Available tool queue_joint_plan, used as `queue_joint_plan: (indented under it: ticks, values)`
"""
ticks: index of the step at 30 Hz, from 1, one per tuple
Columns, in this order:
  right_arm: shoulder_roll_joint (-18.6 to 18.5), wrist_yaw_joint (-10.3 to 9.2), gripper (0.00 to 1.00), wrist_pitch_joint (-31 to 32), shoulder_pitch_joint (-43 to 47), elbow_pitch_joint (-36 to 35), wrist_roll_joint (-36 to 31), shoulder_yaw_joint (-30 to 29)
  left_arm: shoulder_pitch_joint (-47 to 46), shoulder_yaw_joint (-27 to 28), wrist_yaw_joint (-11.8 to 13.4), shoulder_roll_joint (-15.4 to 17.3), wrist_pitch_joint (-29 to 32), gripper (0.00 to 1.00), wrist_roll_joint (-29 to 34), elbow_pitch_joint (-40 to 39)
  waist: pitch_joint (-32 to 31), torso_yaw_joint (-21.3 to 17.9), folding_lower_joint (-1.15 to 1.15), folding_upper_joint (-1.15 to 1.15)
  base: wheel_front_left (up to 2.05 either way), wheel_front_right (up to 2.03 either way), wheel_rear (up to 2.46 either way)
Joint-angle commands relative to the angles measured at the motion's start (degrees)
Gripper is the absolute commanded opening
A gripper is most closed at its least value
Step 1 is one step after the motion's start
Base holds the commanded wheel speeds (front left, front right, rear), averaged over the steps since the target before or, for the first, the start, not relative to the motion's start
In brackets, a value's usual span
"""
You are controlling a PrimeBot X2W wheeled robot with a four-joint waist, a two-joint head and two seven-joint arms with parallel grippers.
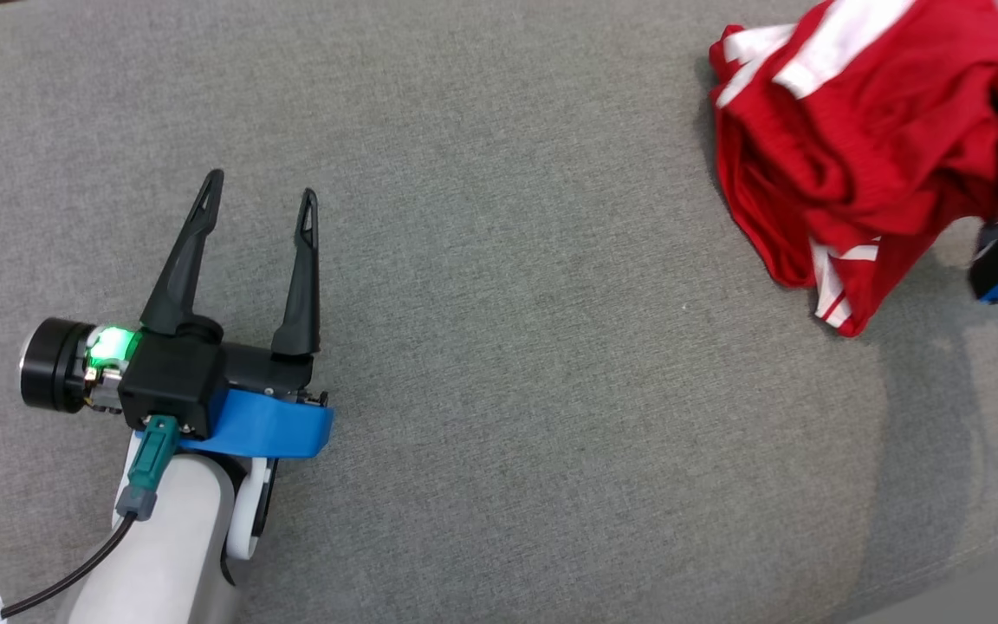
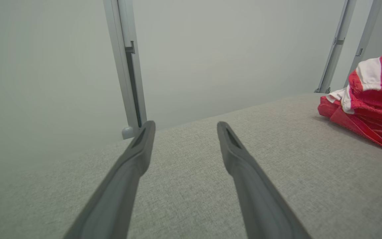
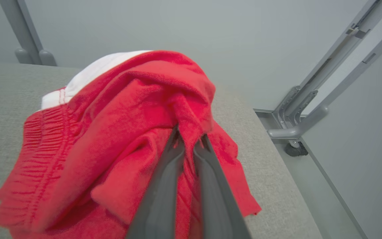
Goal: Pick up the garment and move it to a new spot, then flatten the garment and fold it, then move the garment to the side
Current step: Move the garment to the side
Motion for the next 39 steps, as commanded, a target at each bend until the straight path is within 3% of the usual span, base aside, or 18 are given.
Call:
queue_joint_plan:
  ticks: [1,6,7,10,11,12,18,23,32,39]
  values:
    - [-0.18,-0.01,0.00,-0.46,-1.37,1.41,-0.25,-1.28,-1.20,-0.23,-0.16,0.27,0.05,1.00,0.33,-0.23,0.59,0.33,-0.01,-0.01,0.00,0.00,0.00]
    - [2.56,0.00,0.00,-2.36,-3.29,8.36,-5.37,-8.06,-2.52,-1.06,-0.48,0.04,-0.12,1.00,0.47,0.03,2.03,0.72,-0.01,-0.01,0.00,0.00,0.00]
    - [2.78,0.00,0.11,-2.69,-3.45,9.13,-6.88,-9.11,-2.51,-1.12,-0.44,0.05,-0.19,1.00,0.46,0.15,2.11,0.70,-0.01,-0.01,0.00,0.00,0.00]
    - [4.11,0.00,0.60,-3.31,-3.97,10.68,-9.98,-11.87,-2.75,-1.28,-0.36,0.12,-0.24,1.00,0.28,0.26,2.41,0.54,-0.01,-0.01,0.00,0.00,0.00]
    - [4.53,0.00,0.95,-3.45,-4.01,11.13,-11.14,-12.90,-2.90,-1.34,-0.38,0.15,-0.21,1.00,0.21,0.33,2.49,0.52,-0.01,-0.01,0.00,0.00,0.00]
    - [4.90,0.00,1.00,-3.48,-4.05,11.51,-12.22,-14.26,-3.00,-1.38,-0.43,0.20,-0.19,1.00,0.13,0.37,2.55,0.48,-0.01,-0.01,0.00,0.00,0.00]
    - [7.59,0.00,1.00,-3.57,-0.12,7.38,-21.75,-24.74,-3.00,-1.64,-0.42,0.28,-0.31,1.00,-0.26,1.03,1.67,0.51,-0.01,-0.01,0.00,0.00,0.00]
    - [13.85,0.00,1.00,-3.60,7.92,-3.01,-23.97,-31.37,-0.79,-1.49,0.24,-0.26,-0.84,1.00,-1.32,2.49,-1.54,1.08,-0.01,-0.01,0.00,0.00,0.00]
    - [22.72,0.00,1.00,-3.60,25.60,-20.93,-22.09,-28.60,4.27,-0.77,1.80,-1.50,-1.77,1.00,-3.53,5.26,-9.32,3.98,-0.01,-0.01,0.00,0.00,0.00]
    - [25.22,0.00,1.00,-3.51,34.94,-28.89,-21.28,-23.40,8.68,0.06,2.90,-1.92,-2.13,1.00,-5.30,7.08,-15.04,8.49,-0.01,-0.01,0.00,0.00,0.00]
